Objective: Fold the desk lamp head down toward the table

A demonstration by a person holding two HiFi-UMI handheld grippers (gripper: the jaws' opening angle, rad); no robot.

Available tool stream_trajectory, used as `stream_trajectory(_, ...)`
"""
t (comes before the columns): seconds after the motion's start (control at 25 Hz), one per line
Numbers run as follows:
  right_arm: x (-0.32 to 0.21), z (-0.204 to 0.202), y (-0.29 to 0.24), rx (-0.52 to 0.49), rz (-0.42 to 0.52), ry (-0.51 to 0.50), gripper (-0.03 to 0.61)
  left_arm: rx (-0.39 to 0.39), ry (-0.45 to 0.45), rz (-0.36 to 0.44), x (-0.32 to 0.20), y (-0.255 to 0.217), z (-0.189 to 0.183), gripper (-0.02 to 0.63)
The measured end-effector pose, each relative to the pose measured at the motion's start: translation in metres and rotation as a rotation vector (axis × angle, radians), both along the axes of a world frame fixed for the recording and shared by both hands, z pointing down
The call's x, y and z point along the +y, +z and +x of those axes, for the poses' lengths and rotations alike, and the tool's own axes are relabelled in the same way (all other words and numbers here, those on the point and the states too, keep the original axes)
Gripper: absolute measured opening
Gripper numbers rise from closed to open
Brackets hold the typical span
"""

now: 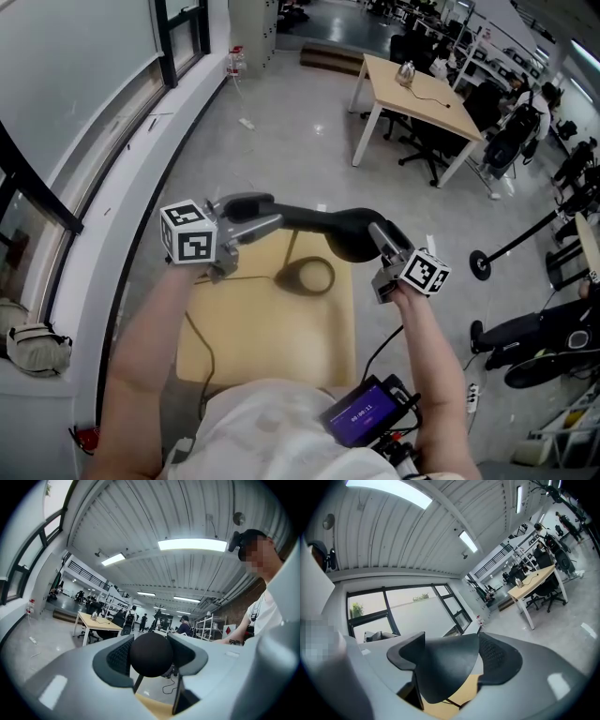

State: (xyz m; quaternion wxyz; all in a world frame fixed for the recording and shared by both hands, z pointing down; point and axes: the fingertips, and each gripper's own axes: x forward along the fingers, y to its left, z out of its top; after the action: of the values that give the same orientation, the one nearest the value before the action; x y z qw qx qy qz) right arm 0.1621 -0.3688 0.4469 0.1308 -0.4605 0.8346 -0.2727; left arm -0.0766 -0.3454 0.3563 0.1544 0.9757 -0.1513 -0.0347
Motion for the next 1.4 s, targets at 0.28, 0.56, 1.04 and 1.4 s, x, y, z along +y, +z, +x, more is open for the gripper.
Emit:
stream_trajectory(0.28,-0.004,0.008,-0.029,0.052,0.051,0.007,0.365,0.012,0.016,0.000,0.003,0.006,0.004,0.222)
stream_trajectory(0.56,-0.005,0.018,-0.043,0.128,0.066,0.043,0.365,0.022,0.025,-0.014,0.008,0.012,0.004,0.222)
stream_trajectory(1.04,-0.016,0.006,-0.072,0.175,0.131,0.002,0.362,0.010,0.012,-0.013,0.009,0.016,-0.003,0.221)
stream_trajectory(1.4,-0.015,0.008,-0.105,0.190,0.180,0.003,0.360,-0.012,0.020,-0.025,0.015,0.025,0.008,0.222)
